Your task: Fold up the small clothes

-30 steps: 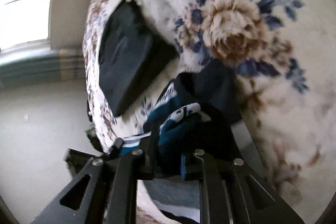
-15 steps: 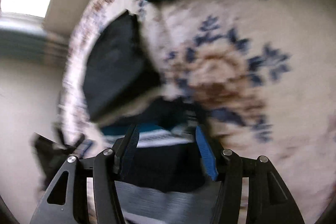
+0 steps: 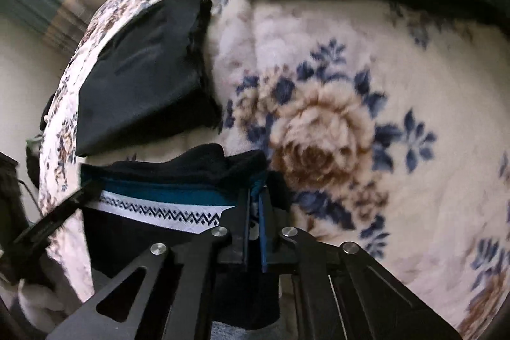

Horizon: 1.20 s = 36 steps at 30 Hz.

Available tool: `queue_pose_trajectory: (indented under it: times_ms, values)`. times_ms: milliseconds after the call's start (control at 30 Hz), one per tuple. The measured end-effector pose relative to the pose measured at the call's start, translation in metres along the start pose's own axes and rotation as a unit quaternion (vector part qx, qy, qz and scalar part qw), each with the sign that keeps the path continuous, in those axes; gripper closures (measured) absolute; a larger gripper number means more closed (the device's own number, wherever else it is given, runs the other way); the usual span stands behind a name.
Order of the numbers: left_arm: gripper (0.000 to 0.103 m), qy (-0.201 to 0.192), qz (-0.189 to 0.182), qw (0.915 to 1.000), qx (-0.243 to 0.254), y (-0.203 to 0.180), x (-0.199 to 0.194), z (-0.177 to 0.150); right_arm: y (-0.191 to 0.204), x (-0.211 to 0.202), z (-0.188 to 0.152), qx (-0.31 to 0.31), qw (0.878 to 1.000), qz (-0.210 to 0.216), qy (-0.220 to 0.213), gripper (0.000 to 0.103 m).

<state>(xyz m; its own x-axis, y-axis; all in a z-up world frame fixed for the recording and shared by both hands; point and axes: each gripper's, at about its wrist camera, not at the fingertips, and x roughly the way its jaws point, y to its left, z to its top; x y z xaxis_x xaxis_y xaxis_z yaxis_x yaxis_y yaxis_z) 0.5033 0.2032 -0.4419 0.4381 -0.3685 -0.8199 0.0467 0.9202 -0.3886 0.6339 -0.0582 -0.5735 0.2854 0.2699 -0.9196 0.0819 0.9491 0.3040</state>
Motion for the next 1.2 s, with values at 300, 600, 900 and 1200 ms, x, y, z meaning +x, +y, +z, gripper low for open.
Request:
queue_pose_trajectory:
  times_ms: [300,600,900,1200]
  values:
    - [0.098,0.023,0.024,0.9990,-0.030,0.020,0.019,0.026,0.033,-0.031,0.007,-0.037,0.998,-0.001,-0.041,0.098]
    - [0.092,0.106,0.016,0.9899,-0.092,0.063,0.062,0.019,0.030,0.027,0.032,-0.027,0.999,-0.038,0.019,0.102]
    - [0.063,0.081,-0.090,0.9760,-0.181,0.067,-0.019,-0.044,-0.027,-0.028,-0.020,0.078,0.994,0.065,0.051,0.058]
    - [0.093,0.089,0.001,0.9911,-0.099,0.028,-0.024,-0.111,-0.040,-0.012,-0.111,0.143,0.970,0.142,0.134,0.061]
